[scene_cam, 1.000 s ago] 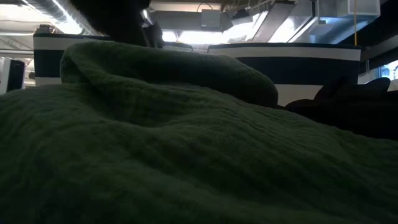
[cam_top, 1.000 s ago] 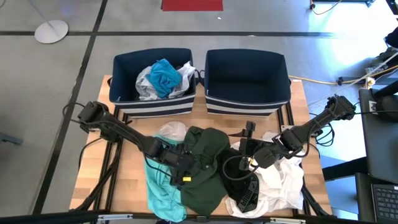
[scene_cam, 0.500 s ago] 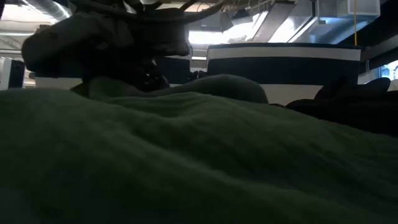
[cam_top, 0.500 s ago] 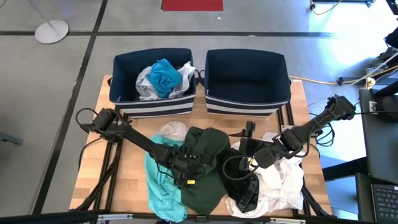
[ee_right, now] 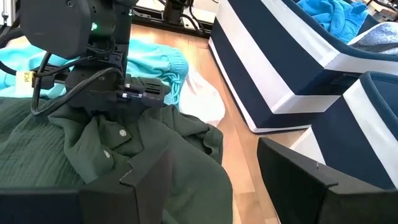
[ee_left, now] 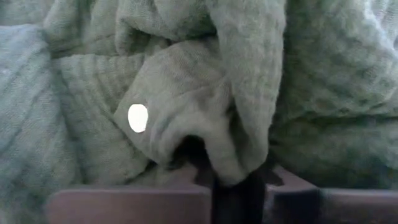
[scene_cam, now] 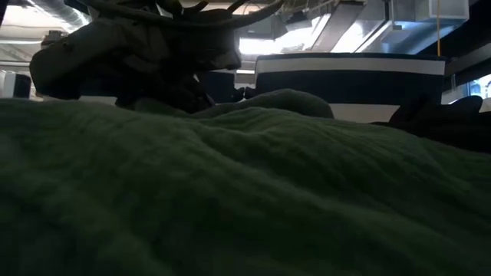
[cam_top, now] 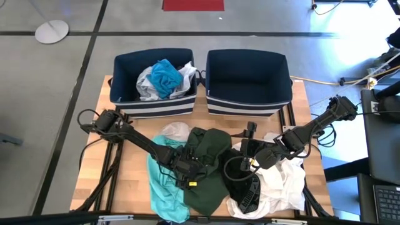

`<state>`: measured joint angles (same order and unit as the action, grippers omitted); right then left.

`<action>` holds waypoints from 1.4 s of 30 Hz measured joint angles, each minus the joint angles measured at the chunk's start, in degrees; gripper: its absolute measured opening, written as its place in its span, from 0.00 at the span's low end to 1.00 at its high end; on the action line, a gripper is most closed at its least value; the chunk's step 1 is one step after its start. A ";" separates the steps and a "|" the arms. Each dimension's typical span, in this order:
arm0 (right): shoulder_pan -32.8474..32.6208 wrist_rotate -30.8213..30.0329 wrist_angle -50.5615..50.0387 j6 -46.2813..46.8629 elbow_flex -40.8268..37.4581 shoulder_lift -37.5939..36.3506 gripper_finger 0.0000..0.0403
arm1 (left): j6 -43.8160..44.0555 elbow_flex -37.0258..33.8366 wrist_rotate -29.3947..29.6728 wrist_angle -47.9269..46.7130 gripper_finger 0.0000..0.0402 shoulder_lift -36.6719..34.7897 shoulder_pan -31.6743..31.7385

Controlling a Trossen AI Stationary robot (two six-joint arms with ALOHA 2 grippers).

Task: Sort clothes
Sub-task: Put the green polo shirt into the left blue bin

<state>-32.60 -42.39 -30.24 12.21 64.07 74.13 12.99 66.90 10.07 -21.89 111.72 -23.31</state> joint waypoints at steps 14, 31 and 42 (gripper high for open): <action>-0.02 0.00 -0.28 0.08 0.00 0.00 0.58 | 0.31 -0.19 12.53 -3.58 0.02 -14.66 -4.46; -0.02 0.00 -0.95 1.05 -0.02 0.02 0.58 | -11.18 -0.05 42.73 -3.19 0.03 -35.65 -5.84; 0.00 0.00 -1.20 1.22 -0.02 0.02 0.58 | -26.16 0.04 44.95 13.82 0.04 -43.62 -5.84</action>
<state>-32.60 -42.39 -31.44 13.43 64.05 74.15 -13.17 66.94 55.02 -8.07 68.11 -29.15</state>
